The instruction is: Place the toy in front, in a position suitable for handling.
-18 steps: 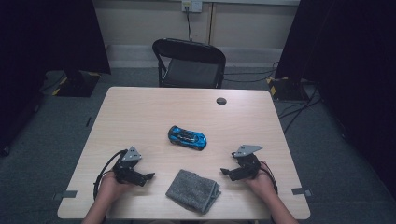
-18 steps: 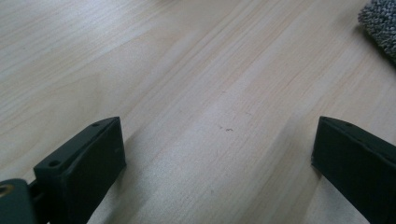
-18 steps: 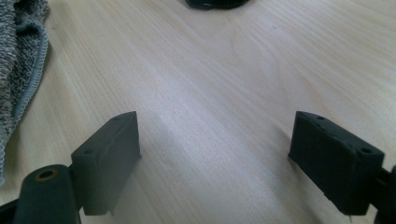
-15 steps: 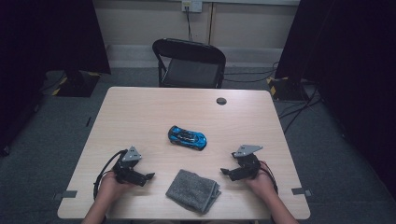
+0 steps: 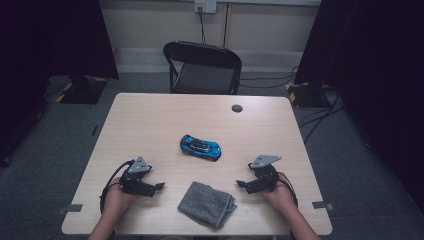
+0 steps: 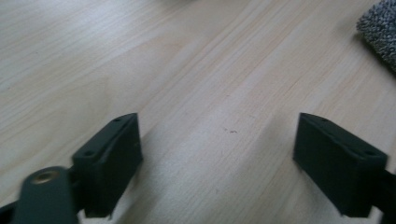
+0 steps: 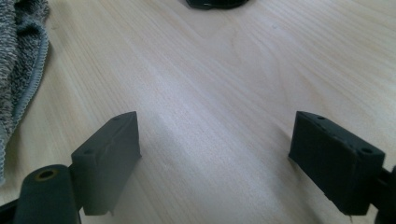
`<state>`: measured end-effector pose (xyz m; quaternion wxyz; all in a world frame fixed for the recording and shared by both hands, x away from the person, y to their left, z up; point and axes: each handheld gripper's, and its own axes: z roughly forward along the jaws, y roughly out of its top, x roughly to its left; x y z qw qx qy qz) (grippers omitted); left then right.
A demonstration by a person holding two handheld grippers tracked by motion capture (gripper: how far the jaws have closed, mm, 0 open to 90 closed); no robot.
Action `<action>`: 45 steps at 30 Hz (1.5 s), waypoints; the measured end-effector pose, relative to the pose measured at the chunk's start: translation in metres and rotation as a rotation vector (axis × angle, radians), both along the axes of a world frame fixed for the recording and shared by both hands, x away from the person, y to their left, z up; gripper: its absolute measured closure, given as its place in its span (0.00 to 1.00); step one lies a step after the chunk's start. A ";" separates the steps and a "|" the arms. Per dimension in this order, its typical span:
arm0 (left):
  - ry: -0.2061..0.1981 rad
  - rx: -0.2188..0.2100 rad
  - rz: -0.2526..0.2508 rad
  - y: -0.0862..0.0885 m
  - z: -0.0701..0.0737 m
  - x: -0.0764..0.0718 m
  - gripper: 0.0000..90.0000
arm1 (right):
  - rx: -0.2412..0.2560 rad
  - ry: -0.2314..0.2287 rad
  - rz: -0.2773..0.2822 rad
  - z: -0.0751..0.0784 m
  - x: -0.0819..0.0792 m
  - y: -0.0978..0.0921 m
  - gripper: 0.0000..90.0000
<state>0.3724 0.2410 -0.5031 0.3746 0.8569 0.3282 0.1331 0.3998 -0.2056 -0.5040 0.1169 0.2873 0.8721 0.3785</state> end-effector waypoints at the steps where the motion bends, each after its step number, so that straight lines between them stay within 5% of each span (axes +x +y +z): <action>1: 0.000 0.002 0.004 0.001 0.000 0.000 0.19 | 0.000 0.000 0.000 0.000 0.000 0.000 0.17; 8: 0.018 0.014 -0.015 -0.002 0.004 -0.003 0.28 | 0.000 0.000 0.002 0.000 0.000 0.000 0.17; 20: 0.001 -0.005 -0.041 -0.004 -0.001 -0.005 0.17 | -0.031 0.034 0.003 0.006 0.009 0.007 0.19; 26: 0.001 -0.005 -0.041 -0.004 -0.001 -0.005 0.17 | -0.047 -0.008 0.034 0.018 0.041 0.036 0.18; 33: 0.002 -0.005 -0.041 -0.004 -0.001 -0.005 0.17 | -0.042 0.007 0.085 0.018 0.070 0.066 0.17; 45: 0.001 -0.005 -0.040 -0.004 -0.001 -0.004 0.17 | -0.036 -0.004 0.131 0.025 0.092 0.099 0.16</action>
